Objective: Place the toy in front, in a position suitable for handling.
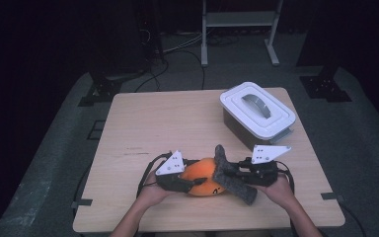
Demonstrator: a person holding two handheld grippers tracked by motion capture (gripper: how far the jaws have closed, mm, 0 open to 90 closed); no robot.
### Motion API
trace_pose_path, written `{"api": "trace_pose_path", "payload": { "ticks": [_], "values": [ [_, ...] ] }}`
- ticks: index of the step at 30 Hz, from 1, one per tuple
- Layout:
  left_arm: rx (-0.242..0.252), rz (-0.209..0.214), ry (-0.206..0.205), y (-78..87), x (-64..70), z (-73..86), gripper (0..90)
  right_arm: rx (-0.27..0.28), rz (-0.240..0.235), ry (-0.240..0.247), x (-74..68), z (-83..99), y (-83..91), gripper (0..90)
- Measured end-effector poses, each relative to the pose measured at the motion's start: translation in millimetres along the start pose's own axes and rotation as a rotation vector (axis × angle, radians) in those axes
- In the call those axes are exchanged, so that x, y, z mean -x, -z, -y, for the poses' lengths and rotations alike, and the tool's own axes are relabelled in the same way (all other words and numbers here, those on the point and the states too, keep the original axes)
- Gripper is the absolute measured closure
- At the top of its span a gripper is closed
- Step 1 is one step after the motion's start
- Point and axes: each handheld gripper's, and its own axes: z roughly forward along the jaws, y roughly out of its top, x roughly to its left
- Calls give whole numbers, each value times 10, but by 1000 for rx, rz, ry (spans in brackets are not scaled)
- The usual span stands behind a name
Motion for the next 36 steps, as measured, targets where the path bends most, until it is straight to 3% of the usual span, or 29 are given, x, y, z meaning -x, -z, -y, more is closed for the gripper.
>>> {"api": "trace_pose_path", "payload": {
  "ticks": [3, 5, 7, 9, 11, 14, 16, 18, 21, 24, 31, 34, 36],
  "values": [
    [-20, 0, 5, -40, -7, 25, 400, 14, 22, -14, 30, -1, 8, 750],
    [-66, 22, 23, -77, -15, 75, 350, -45, 27, -7, 25, 54, -68, 748],
    [-69, 45, 71, -67, -29, 65, 252, -85, 14, 1, 5, 107, -138, 748],
    [-34, 63, 106, -14, -48, 40, 200, -93, -14, -1, -12, 125, -151, 748],
    [0, 73, 144, 56, -79, 29, 221, -109, -18, 8, -34, 143, -134, 748],
    [-23, 86, 142, 76, -83, 61, 328, -123, -28, 10, -41, 171, -98, 749],
    [-35, 102, 153, 57, -78, 81, 340, -113, -26, 9, -44, 148, -79, 749],
    [-37, 112, 159, 55, -81, 91, 342, -84, -13, 23, -67, 99, -76, 749],
    [-44, 126, 155, 55, -78, 95, 344, -31, -30, 18, -94, 26, -111, 748],
    [-57, 136, 153, 56, -78, 94, 345, -63, -34, 30, -104, 50, -175, 748],
    [-67, 154, 147, 37, -52, 94, 347, -114, -14, 21, -56, 154, -85, 745],
    [-67, 158, 151, 53, -70, 101, 345, -69, -13, 10, -64, 115, -64, 744],
    [-63, 160, 157, 61, -85, 101, 326, -66, -26, 14, -81, 101, -107, 743]
  ]
}}
